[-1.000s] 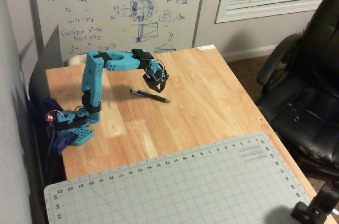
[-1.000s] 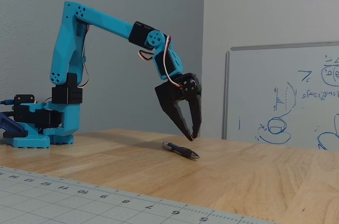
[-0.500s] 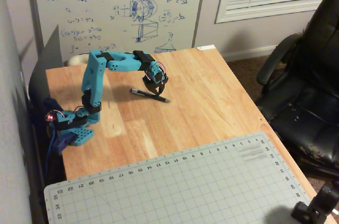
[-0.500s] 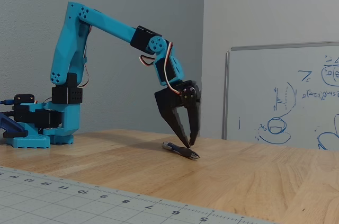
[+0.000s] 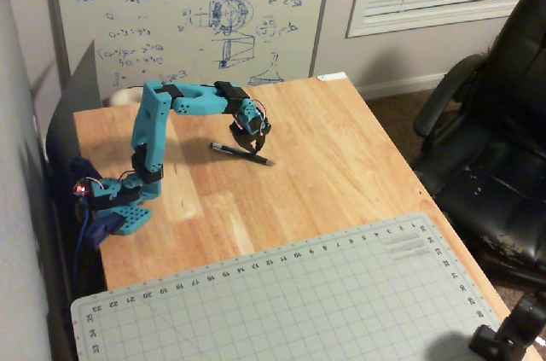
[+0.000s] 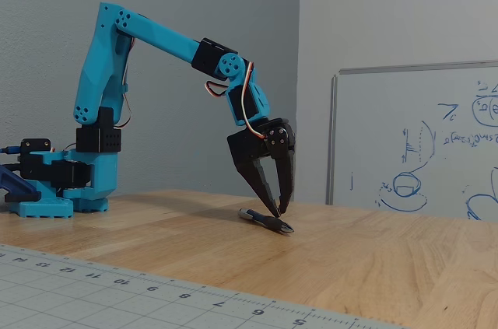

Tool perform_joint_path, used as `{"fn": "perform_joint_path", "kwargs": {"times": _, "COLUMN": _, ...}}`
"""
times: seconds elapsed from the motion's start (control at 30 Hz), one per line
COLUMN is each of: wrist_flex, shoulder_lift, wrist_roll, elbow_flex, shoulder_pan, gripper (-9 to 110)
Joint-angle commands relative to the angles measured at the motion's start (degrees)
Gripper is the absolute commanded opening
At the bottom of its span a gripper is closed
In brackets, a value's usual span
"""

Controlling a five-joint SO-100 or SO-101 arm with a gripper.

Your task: Touch the pen.

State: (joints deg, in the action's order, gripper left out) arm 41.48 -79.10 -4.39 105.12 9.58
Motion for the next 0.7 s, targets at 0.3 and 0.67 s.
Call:
{"fn": "perform_joint_path", "kwargs": {"times": 0.3, "wrist_flex": 0.5, "shoulder_lift": -1.5, "wrist_roll": -0.3, "elbow_flex": -1.8, "shoulder_pan": -0.4, "gripper": 1}}
{"fn": "perform_joint_path", "kwargs": {"times": 0.67, "wrist_flex": 0.5, "shoulder_lift": -1.0, "wrist_roll": -0.4, "elbow_flex": -1.7, "shoulder_pan": -0.4, "gripper": 1}}
